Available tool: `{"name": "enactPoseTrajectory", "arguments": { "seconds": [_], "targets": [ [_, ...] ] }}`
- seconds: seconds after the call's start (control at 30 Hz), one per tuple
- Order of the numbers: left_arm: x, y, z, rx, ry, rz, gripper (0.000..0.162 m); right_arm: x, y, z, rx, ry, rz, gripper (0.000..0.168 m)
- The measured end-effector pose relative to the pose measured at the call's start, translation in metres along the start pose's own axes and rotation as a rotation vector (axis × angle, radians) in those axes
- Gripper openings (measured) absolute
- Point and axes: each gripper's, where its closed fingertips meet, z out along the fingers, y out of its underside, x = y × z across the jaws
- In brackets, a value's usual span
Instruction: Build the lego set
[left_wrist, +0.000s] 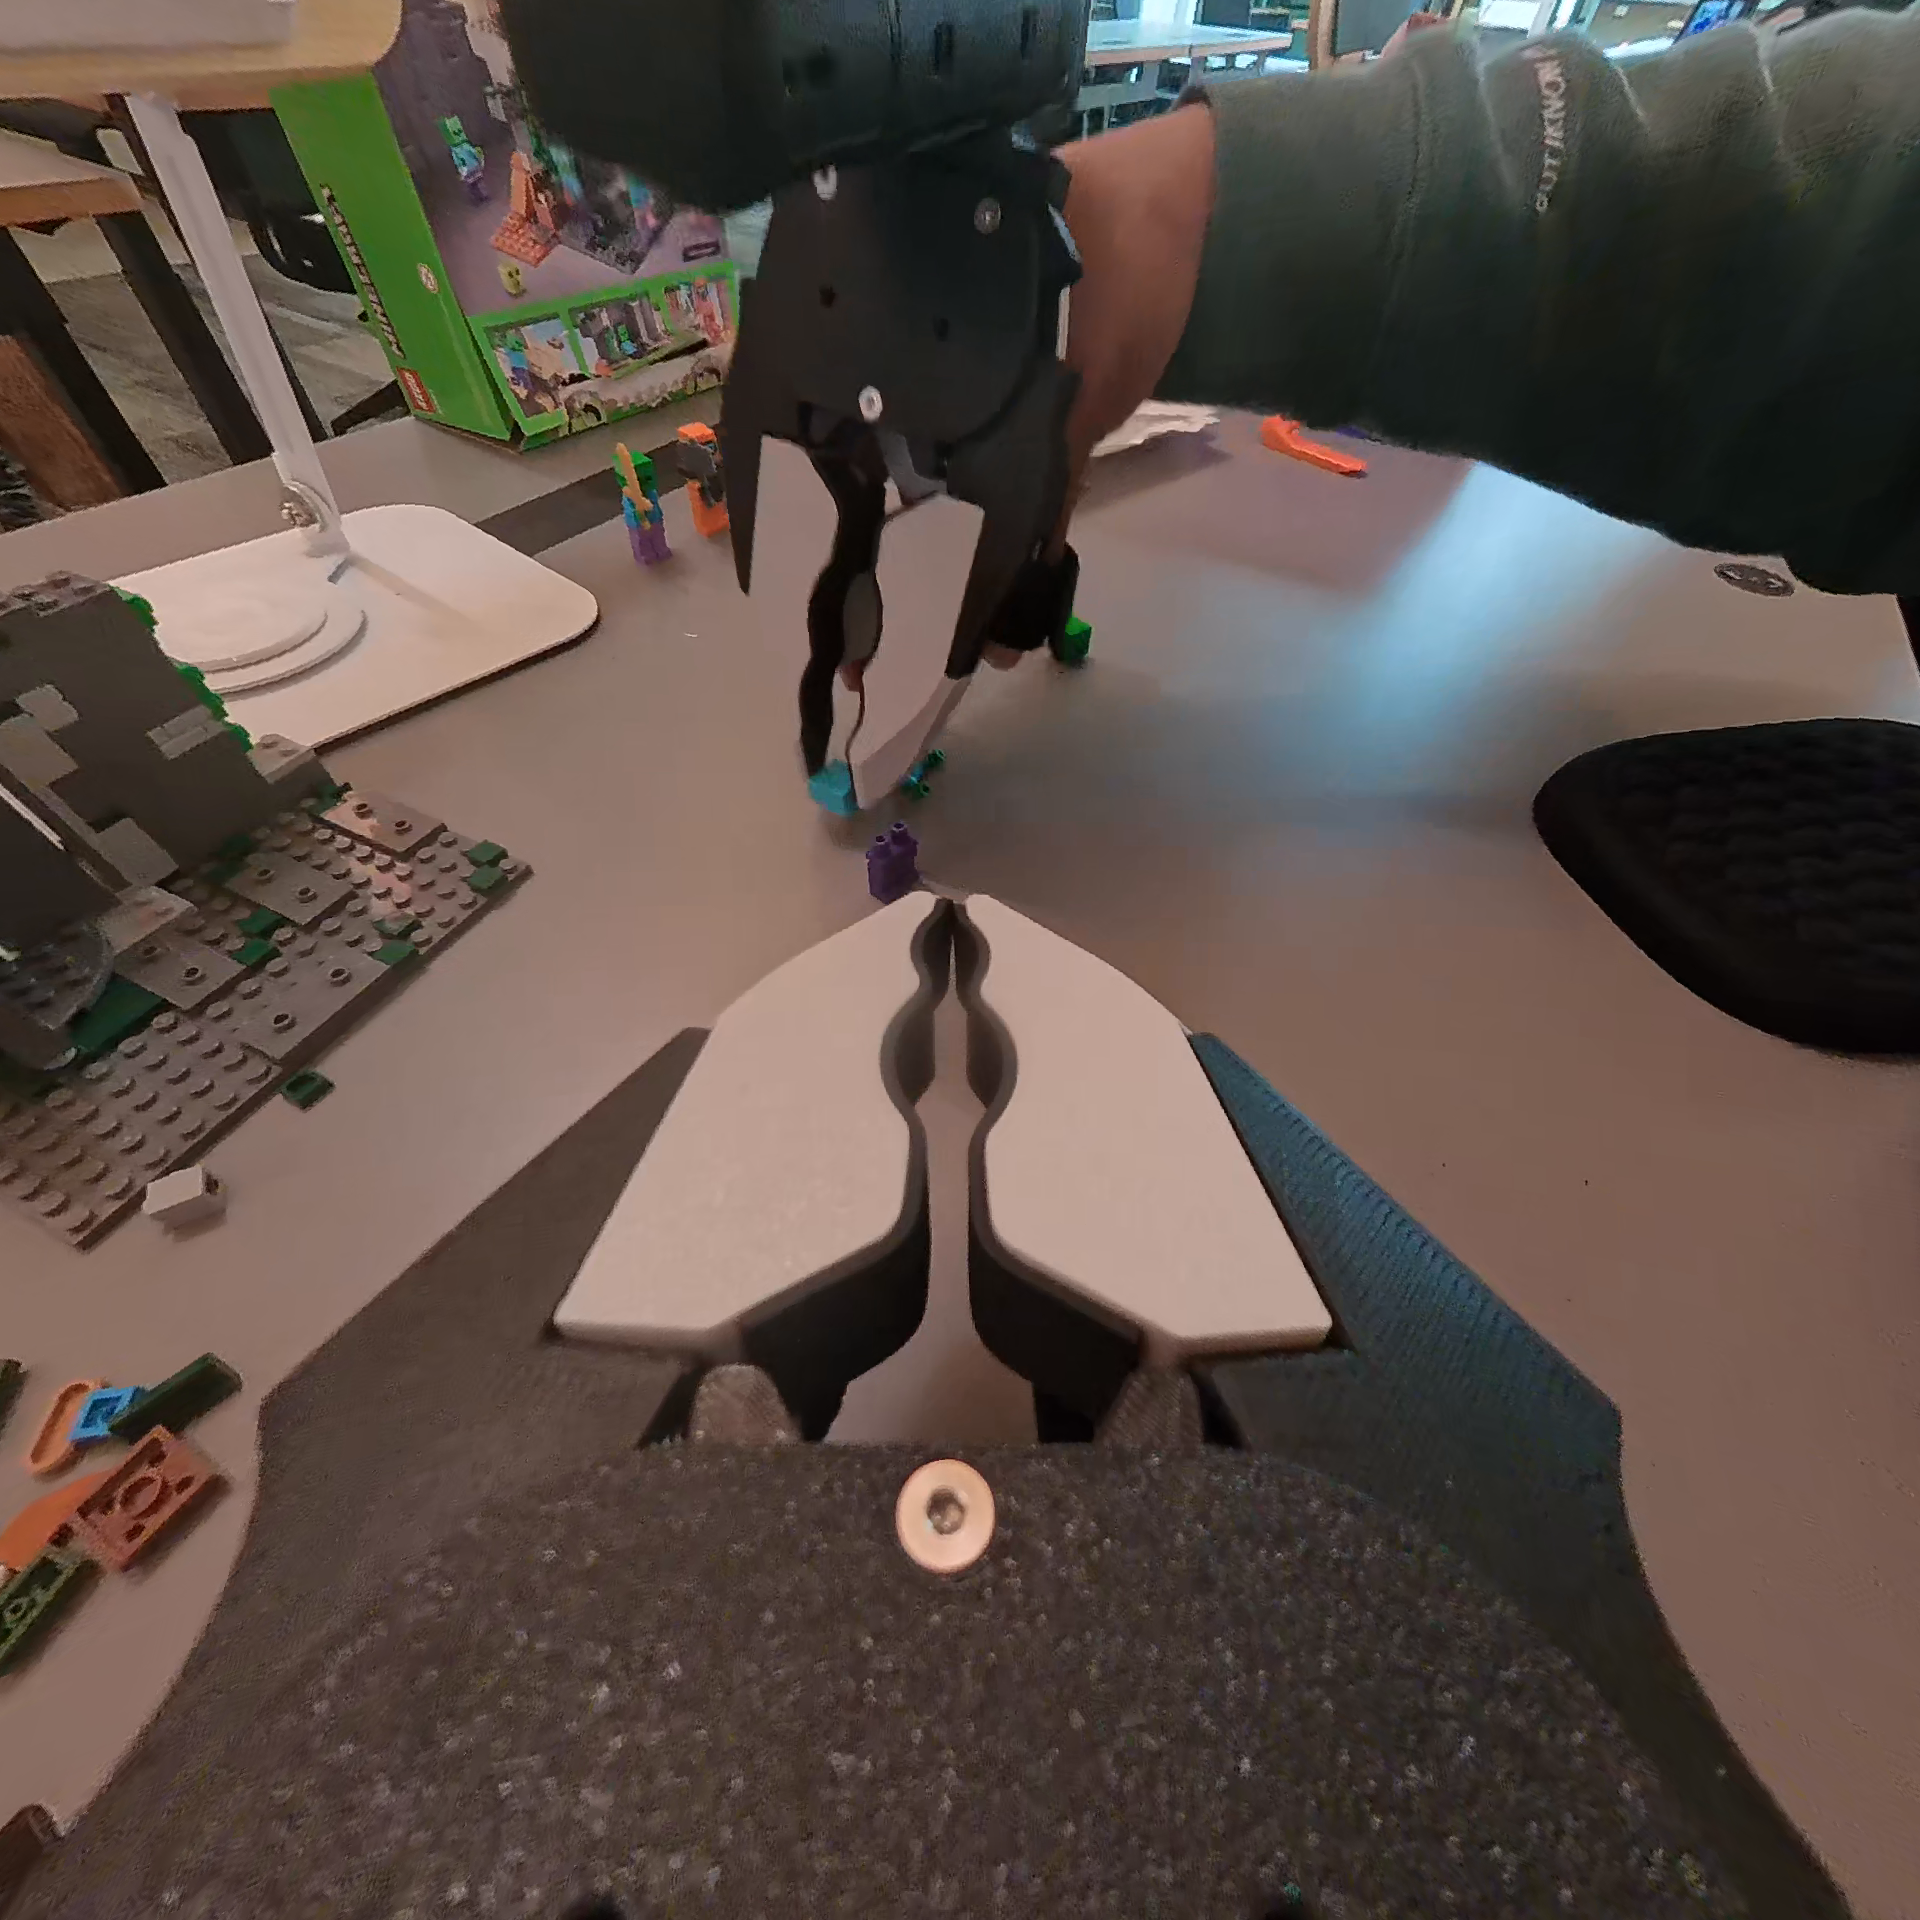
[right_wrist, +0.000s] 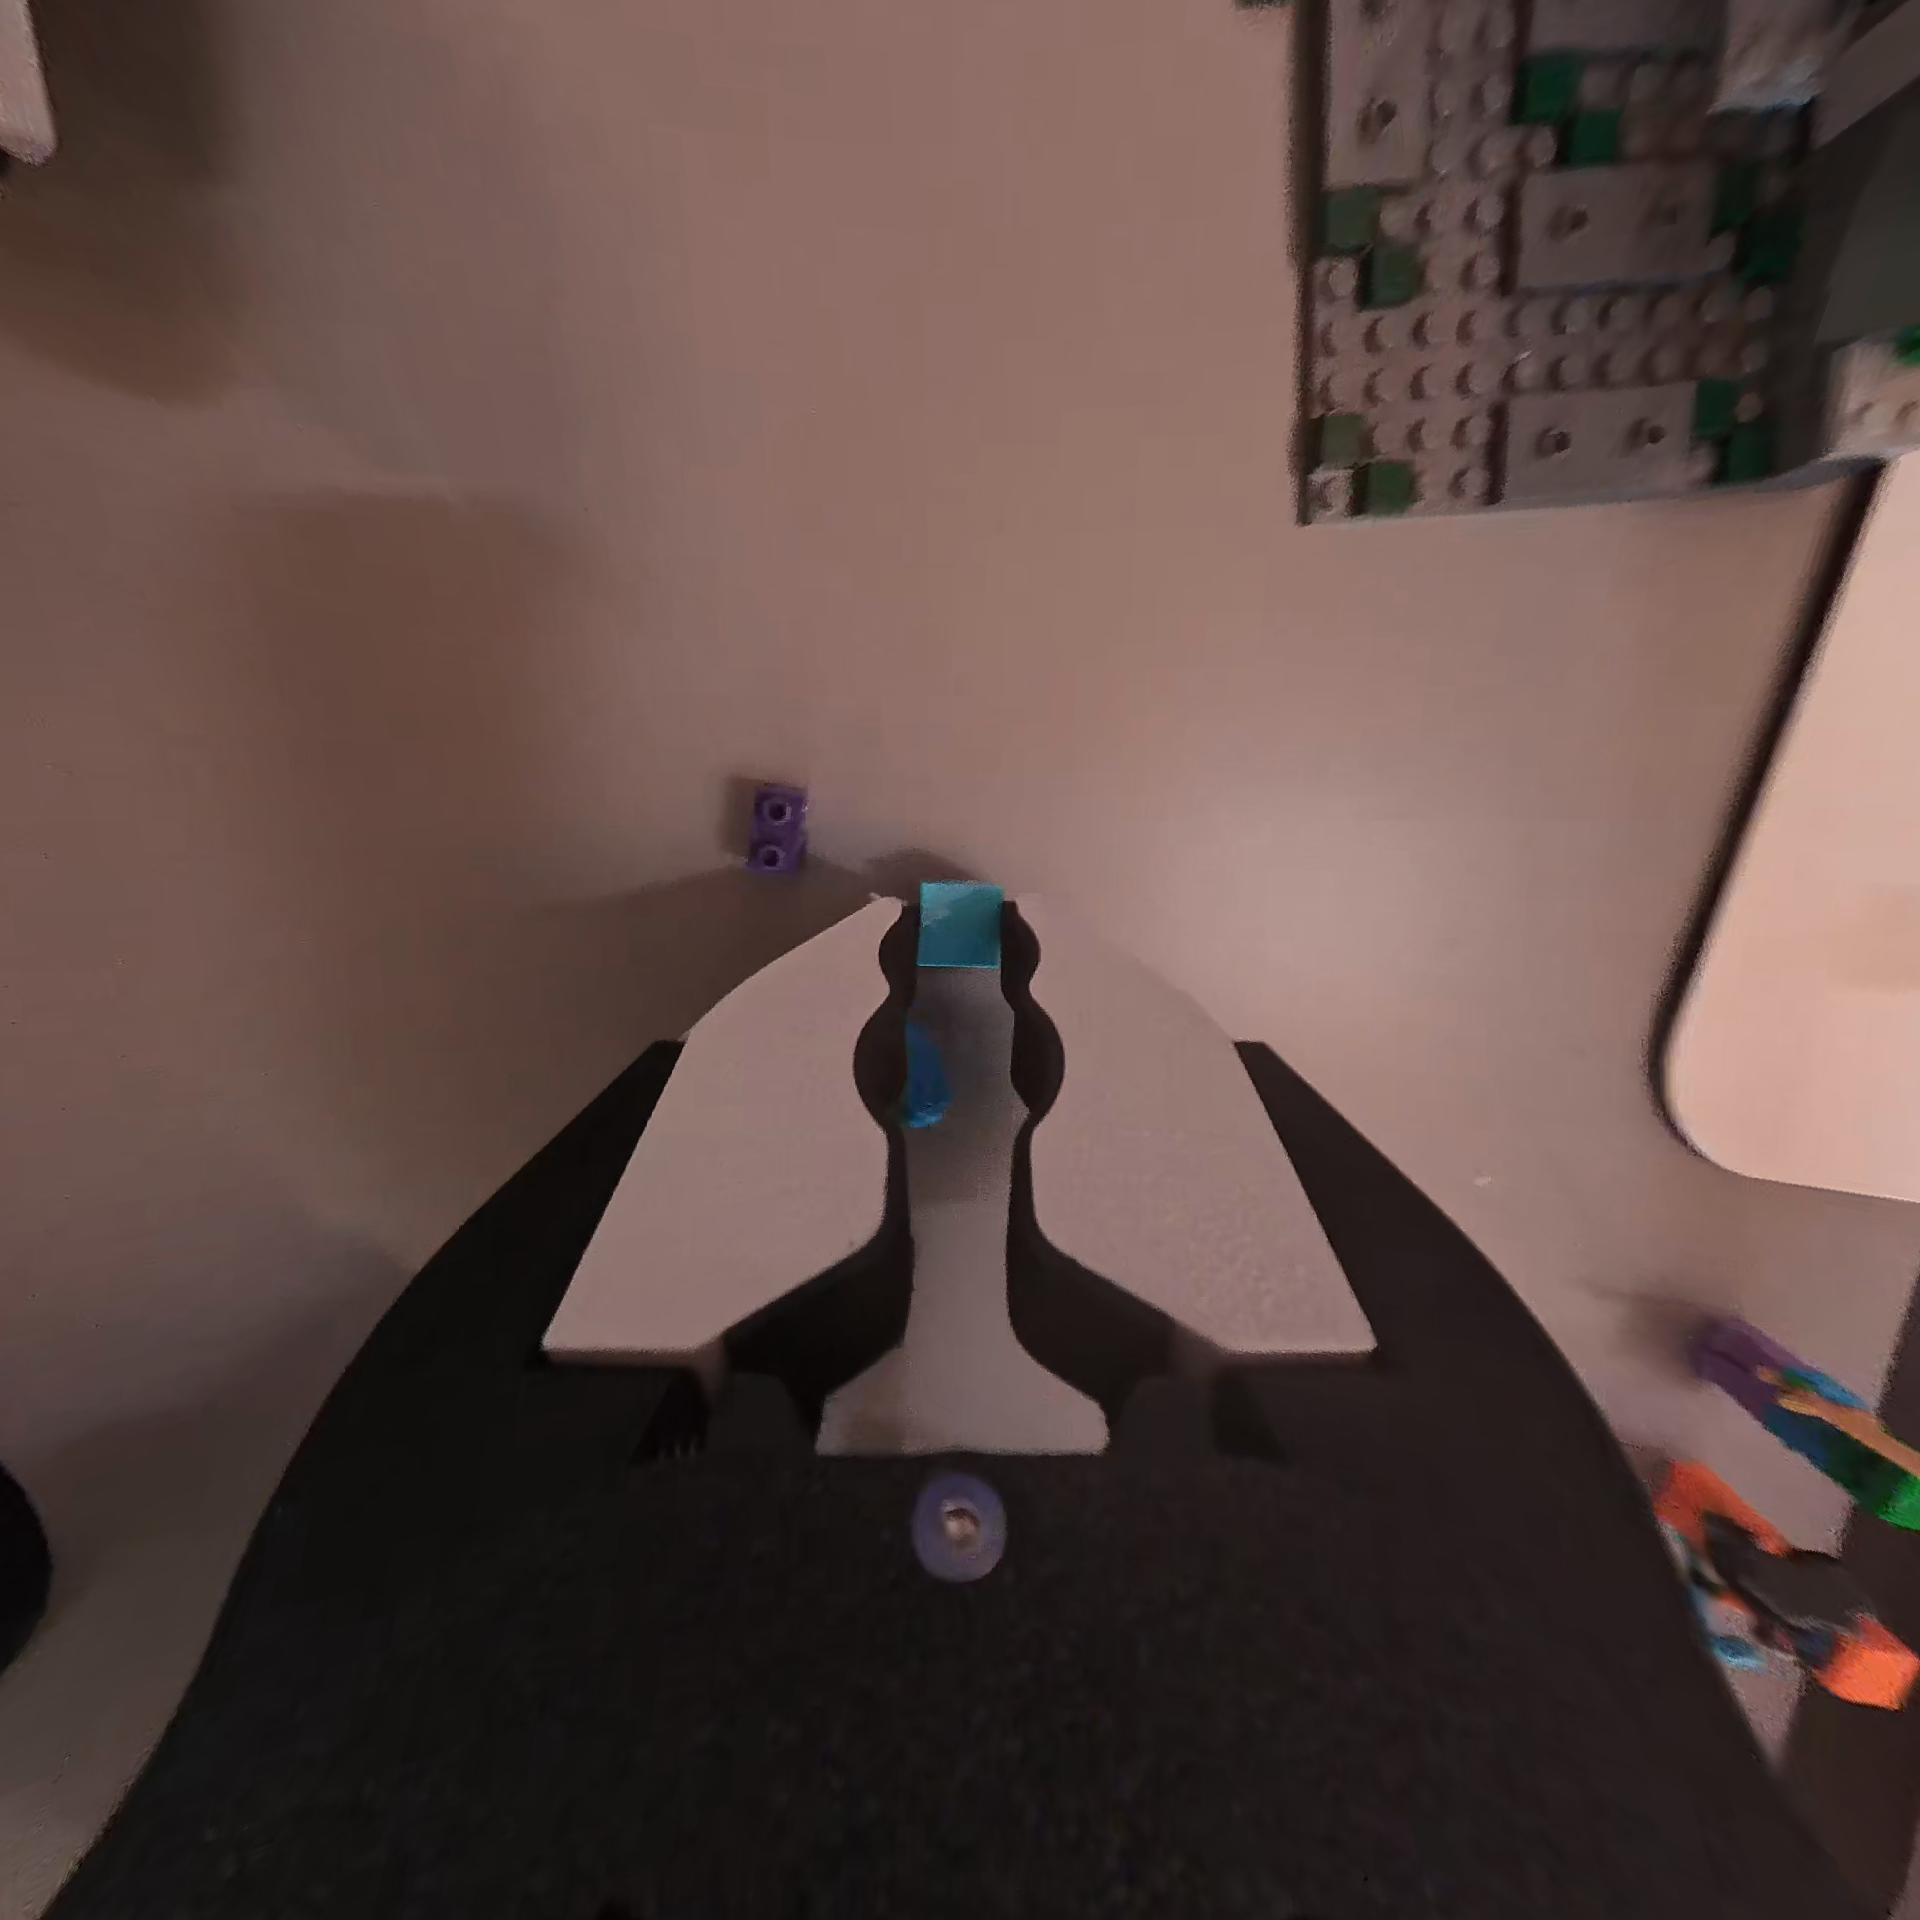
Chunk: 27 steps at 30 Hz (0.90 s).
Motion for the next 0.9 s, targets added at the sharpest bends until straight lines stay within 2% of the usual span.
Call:
{"name": "enactPoseTrajectory", "arguments": {
  "seconds": [0.1, 0.2, 0.33, 0.53, 0.67, 0.77, 0.9],
  "targets": [
    [0.001, 0.001, 0.0, -0.002, 0.005, -0.002, 0.0, 0.017, 0.001, -0.016, 0.011, 0.019, -0.006, 0.015],
    [0.002, 0.0, 0.0, -0.001, 0.01, 0.004, 0.0, 0.038, 0.021, -0.025, -0.044, 0.034, -0.025, 0.015],
    [0.001, -0.001, -0.001, 0.004, 0.009, 0.006, 0.0, 0.043, 0.042, -0.016, -0.059, -0.012, -0.008, 0.015],
    [0.0, 0.002, 0.0, -0.004, 0.014, -0.006, 0.0, 0.042, 0.047, -0.004, -0.05, -0.006, -0.031, 0.017],
    [0.001, 0.004, 0.001, -0.01, 0.018, -0.003, 0.0, 0.045, 0.043, -0.011, -0.033, 0.011, -0.033, 0.02],
    [0.0, 0.003, 0.001, -0.008, 0.017, -0.007, 0.0, 0.044, 0.025, -0.029, 0.036, 0.03, -0.035, 0.02],
    [0.0, 0.003, 0.001, -0.007, 0.018, -0.007, 0.0, 0.015, -0.001, -0.038, 0.064, -0.002, -0.075, 0.024]
  ]
}}
